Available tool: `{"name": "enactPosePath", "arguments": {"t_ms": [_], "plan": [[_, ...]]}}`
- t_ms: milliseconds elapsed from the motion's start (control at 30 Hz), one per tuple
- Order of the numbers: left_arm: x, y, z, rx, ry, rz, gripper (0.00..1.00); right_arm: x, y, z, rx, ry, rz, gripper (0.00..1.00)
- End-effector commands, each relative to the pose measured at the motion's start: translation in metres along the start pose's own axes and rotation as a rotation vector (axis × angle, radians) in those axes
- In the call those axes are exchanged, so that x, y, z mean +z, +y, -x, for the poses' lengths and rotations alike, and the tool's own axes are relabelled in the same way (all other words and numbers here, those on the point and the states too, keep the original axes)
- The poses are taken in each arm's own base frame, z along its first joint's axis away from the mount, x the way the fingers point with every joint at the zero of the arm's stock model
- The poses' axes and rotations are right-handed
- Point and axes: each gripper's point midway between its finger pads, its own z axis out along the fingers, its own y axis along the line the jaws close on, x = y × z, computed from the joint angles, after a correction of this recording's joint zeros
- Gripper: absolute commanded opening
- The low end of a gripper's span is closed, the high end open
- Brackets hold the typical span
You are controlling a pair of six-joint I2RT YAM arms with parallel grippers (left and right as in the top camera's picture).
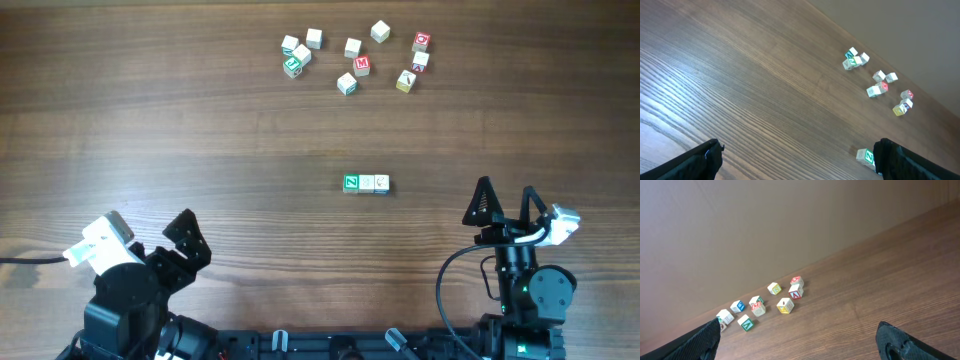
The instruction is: Form a horizontal line
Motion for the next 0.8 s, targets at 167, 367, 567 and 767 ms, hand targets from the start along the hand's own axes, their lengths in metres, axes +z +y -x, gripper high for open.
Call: {"name": "enactPosePath", "arguments": {"t_ms": [167,367,567,767], "plan": [[-0.001,0.002,0.003,0.000,-0.018,0.008,1.00,-0.001,-0.002,0.005,-0.017,-0.023,-0.012,1.00],[-0.001,0.002,0.003,0.000,-0.018,0.008,1.00,-0.001,-0.002,0.005,-0.017,-0.023,-0.012,1.00],[-0.001,0.002,0.003,0.000,-0.018,0.008,1.00,-0.001,-0.002,0.005,-0.017,-0.023,-0.012,1.00],[-0.002,0.015,0.000,-0.027,-0.041,0.034,1.00,-0.001,-0.002,0.005,-0.017,-0.023,-0.012,1.00]]}}
